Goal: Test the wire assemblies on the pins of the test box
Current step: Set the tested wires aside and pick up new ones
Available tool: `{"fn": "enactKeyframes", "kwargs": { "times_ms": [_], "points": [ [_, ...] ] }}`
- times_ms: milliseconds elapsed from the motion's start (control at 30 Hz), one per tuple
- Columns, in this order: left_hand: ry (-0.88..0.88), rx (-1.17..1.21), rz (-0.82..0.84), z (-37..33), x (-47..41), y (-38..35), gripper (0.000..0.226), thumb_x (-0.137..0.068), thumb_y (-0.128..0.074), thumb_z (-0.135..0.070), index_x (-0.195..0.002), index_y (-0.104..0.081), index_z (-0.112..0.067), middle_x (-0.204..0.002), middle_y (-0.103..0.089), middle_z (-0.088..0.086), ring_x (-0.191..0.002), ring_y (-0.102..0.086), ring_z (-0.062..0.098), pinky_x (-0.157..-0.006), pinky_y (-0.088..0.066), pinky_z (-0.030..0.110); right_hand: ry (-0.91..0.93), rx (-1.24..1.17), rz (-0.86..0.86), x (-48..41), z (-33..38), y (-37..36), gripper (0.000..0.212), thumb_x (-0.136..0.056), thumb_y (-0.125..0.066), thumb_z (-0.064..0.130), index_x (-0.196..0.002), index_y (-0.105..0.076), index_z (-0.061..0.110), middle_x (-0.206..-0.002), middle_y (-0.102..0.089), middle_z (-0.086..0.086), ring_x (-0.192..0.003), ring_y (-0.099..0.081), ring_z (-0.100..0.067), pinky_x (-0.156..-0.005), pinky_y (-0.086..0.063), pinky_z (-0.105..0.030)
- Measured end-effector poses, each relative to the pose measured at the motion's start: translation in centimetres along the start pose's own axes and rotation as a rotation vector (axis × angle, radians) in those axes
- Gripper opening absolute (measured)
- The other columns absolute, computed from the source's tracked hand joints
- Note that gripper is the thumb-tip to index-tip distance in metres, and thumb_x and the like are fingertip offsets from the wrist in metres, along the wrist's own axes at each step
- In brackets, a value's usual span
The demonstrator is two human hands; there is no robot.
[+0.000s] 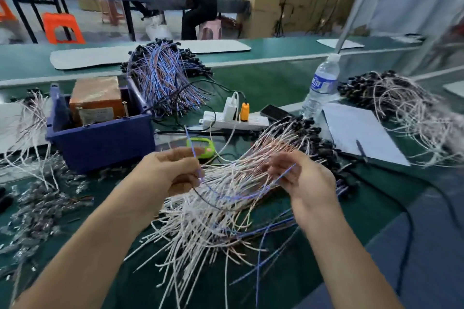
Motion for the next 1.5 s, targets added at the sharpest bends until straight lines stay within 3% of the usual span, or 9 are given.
{"fn": "enactKeyframes", "kwargs": {
  "times_ms": [133, 333, 533, 700, 800, 900, 1133, 1367, 1500],
  "points": [
    [0.100, -0.007, 0.048, 2.2, 0.2, -0.9, 0.010, -0.093, -0.063, 0.001, -0.095, -0.071, -0.003, -0.082, -0.077, 0.016, -0.063, -0.074, 0.018, -0.056, -0.060, 0.023, 0.073, 0.387, -0.133, -1.4, 0.5, 5.6, 0.046, -0.106, -0.051, 0.025, -0.069, -0.073, 0.009, -0.051, -0.061, -0.003, -0.040, -0.044, -0.011, -0.042, -0.033, -0.021],
    [0.121, -0.115, 0.116, 4.1, 0.9, -1.4, 0.007, -0.081, -0.070, -0.001, -0.083, -0.073, -0.007, -0.091, -0.077, 0.023, -0.069, -0.077, 0.022, -0.052, -0.059, 0.025, 0.044, 0.501, -0.200, -3.1, 0.7, 10.4, 0.031, -0.101, -0.057, 0.019, -0.072, -0.060, 0.008, -0.056, -0.068, -0.011, -0.034, -0.040, -0.014, -0.038, -0.034, -0.023],
    [0.155, -0.517, 0.173, 5.2, 2.2, -0.6, 0.024, -0.083, -0.077, 0.006, -0.077, -0.081, -0.017, -0.086, -0.078, 0.020, -0.075, -0.077, 0.027, -0.055, -0.058, 0.025, -0.006, 0.781, -0.190, -4.1, 0.9, 12.6, 0.044, -0.088, -0.061, 0.021, -0.045, -0.063, 0.011, -0.057, -0.071, -0.010, -0.036, -0.050, -0.015, -0.056, -0.045, -0.029],
    [-0.278, -1.226, -0.137, 0.4, 3.2, -1.1, 0.031, -0.080, -0.079, -0.041, -0.082, -0.065, -0.069, -0.066, -0.066, -0.038, -0.049, -0.064, 0.002, -0.054, -0.051, 0.024, 0.047, 0.957, -0.226, -4.1, 1.0, 13.1, 0.044, -0.085, -0.064, 0.030, -0.043, -0.069, 0.016, -0.048, -0.066, -0.007, -0.035, -0.054, -0.012, -0.057, -0.046, -0.026],
    [-0.633, -1.411, -0.253, -2.2, 4.8, -4.0, 0.020, -0.075, -0.084, -0.036, -0.069, -0.069, -0.048, -0.056, -0.062, -0.028, -0.047, -0.058, 0.007, -0.050, -0.049, 0.023, 0.096, 0.970, -0.310, -3.7, 1.2, 13.4, 0.050, -0.087, -0.061, 0.037, -0.046, -0.066, 0.010, -0.049, -0.067, -0.001, -0.046, -0.063, -0.014, -0.063, -0.055, -0.031],
    [-0.750, -1.478, -0.082, -1.3, 5.2, -8.1, 0.022, -0.072, -0.088, -0.025, -0.066, -0.071, -0.037, -0.052, -0.059, -0.020, -0.041, -0.053, 0.007, -0.043, -0.026, 0.010, 0.135, 1.032, -0.362, -3.2, 1.3, 13.2, 0.047, -0.088, -0.058, 0.040, -0.060, -0.070, 0.004, -0.055, -0.069, -0.006, -0.060, -0.067, -0.023, -0.062, -0.057, -0.034],
    [-0.619, -1.407, 0.158, 2.6, 2.9, -11.2, 0.008, -0.089, -0.070, -0.048, -0.095, -0.075, -0.050, -0.069, -0.066, -0.030, -0.058, -0.057, -0.003, -0.055, -0.041, 0.009, 0.172, 1.044, -0.222, -1.3, -0.5, 8.8, 0.029, -0.088, -0.062, 0.029, -0.062, -0.067, 0.016, -0.057, -0.069, 0.003, -0.061, -0.067, -0.013, -0.060, -0.054, -0.027],
    [-0.501, -0.837, -0.125, -0.3, 1.1, -7.0, 0.024, -0.083, -0.085, -0.025, -0.075, -0.078, -0.046, -0.071, -0.071, -0.029, -0.061, -0.066, -0.005, -0.054, -0.046, 0.010, 0.309, 0.876, 0.052, 1.6, 0.1, -0.3, 0.022, -0.087, -0.066, 0.028, -0.068, -0.069, 0.018, -0.060, -0.071, 0.008, -0.053, -0.064, -0.005, -0.046, -0.048, -0.019],
    [-0.492, -0.687, -0.195, -1.5, 1.5, -4.2, 0.028, -0.089, -0.078, -0.026, -0.076, -0.077, -0.051, -0.063, -0.073, -0.013, -0.057, -0.070, 0.004, -0.056, -0.056, 0.023, 0.422, 0.761, 0.227, 3.9, 1.6, -7.0, 0.019, -0.089, -0.067, 0.029, -0.073, -0.070, 0.019, -0.064, -0.072, 0.005, -0.058, -0.068, -0.007, -0.056, -0.057, -0.028]
  ]
}}
Point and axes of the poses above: each hand's wrist, its own x-axis away from the middle knuckle, its own y-axis out of the back of the hand, z = x × y, the point moved 8 cm from there along -x, towards the middle knuckle
